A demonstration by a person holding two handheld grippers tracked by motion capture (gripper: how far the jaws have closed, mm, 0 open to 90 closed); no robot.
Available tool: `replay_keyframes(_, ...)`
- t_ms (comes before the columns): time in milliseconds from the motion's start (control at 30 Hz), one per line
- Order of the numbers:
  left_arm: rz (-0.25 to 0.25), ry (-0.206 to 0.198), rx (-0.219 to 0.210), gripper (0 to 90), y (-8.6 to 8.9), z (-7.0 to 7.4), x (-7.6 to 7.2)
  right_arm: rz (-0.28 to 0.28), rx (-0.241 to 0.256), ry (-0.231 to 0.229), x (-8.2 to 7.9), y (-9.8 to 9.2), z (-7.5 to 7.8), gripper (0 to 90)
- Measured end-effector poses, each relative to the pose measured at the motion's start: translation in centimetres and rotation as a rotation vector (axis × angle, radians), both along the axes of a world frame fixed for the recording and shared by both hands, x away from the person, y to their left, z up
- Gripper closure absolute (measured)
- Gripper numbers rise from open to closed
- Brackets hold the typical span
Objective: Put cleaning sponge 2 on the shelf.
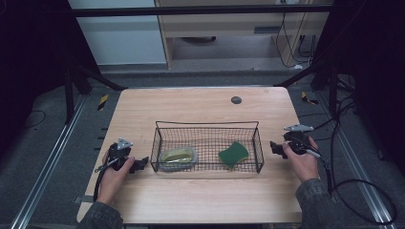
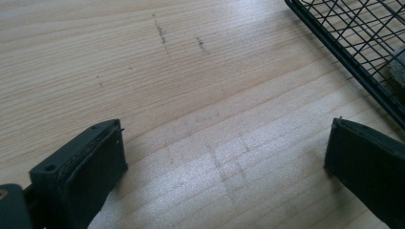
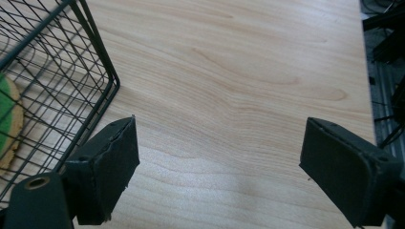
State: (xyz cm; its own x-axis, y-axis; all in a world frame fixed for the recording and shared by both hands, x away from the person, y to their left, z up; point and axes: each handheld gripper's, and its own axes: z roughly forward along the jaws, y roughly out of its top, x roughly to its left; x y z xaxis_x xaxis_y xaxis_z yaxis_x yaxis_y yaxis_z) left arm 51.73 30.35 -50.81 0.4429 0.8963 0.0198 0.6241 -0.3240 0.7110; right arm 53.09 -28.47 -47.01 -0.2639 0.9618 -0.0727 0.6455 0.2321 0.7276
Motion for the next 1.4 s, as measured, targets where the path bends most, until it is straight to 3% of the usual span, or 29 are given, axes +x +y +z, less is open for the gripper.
replay_keyframes(333, 0.003, -0.002, -0.004, 0.0, 0.0, 0.0, 0.0, -0.018, 0.061, 0.027, 1.4, 0.2, -2.1, 12.3)
replay_keyframes(800, -0.001, -0.002, -0.004, 0.0, 0.0, 0.0, 0.0, -0.098, 0.139, 0.012, 2.2, -0.9, -3.5, 10.5)
replay_keyframes(1033, -0.001, -0.002, -0.004, 0.0, 0.0, 0.0, 0.0, -0.115, 0.134, 0.012, 2.0, -1.2, -3.9, 9.3)
replay_keyframes(1267, -0.001, -0.002, -0.004, 0.0, 0.0, 0.0, 0.0, -0.109, 0.073, 0.011, 2.1, -0.5, -4.1, 6.3)
replay_keyframes(1400, -0.003, -0.002, -0.004, 0.0, 0.0, 0.0, 0.1, -0.118, 0.074, 0.011, 2.0, -0.4, -4.1, 5.4)
